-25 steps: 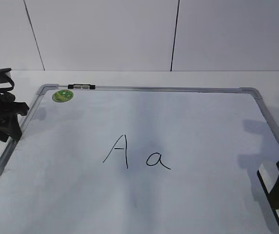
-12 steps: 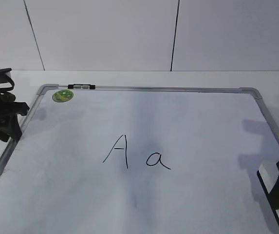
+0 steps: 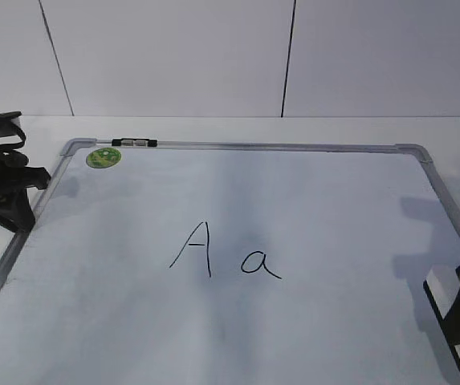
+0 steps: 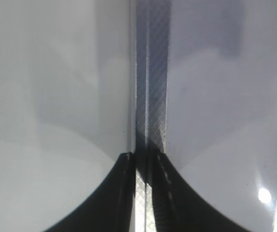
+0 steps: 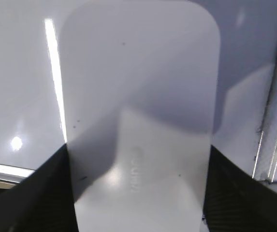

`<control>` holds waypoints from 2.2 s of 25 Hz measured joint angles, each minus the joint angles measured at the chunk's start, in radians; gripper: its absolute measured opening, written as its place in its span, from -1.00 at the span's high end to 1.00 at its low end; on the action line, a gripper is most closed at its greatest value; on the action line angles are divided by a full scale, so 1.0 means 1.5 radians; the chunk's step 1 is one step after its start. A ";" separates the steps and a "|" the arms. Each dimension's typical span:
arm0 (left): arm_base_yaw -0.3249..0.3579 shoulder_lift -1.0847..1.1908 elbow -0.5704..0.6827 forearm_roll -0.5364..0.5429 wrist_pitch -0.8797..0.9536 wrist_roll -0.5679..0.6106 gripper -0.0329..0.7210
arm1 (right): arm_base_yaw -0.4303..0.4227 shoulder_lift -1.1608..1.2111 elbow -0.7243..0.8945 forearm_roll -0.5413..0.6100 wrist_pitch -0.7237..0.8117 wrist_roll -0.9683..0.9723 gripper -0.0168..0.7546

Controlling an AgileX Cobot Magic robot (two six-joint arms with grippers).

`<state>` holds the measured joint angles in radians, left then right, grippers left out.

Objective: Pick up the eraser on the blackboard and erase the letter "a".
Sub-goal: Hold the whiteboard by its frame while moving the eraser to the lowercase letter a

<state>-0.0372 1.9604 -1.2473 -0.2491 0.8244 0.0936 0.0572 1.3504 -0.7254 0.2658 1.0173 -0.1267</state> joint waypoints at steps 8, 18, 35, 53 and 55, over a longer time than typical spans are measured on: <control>0.000 0.000 0.000 0.000 0.000 0.000 0.80 | 0.000 0.000 0.000 0.000 0.000 -0.002 -0.42; 0.000 0.000 -0.001 0.000 0.001 0.000 0.86 | 0.000 0.000 0.000 0.000 0.000 -0.002 -0.42; 0.000 0.000 -0.001 -0.002 0.001 0.000 0.86 | 0.000 0.021 -0.047 0.005 0.016 -0.002 -0.42; 0.000 0.000 -0.001 -0.005 0.001 0.000 0.86 | 0.146 0.137 -0.193 -0.097 0.048 0.084 -0.42; 0.000 0.000 -0.001 -0.005 0.001 0.000 0.86 | 0.163 0.149 -0.222 -0.113 0.058 0.090 -0.42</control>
<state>-0.0372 1.9604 -1.2495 -0.2572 0.8266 0.0936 0.3013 1.5737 -1.0588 0.0960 1.1050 0.0076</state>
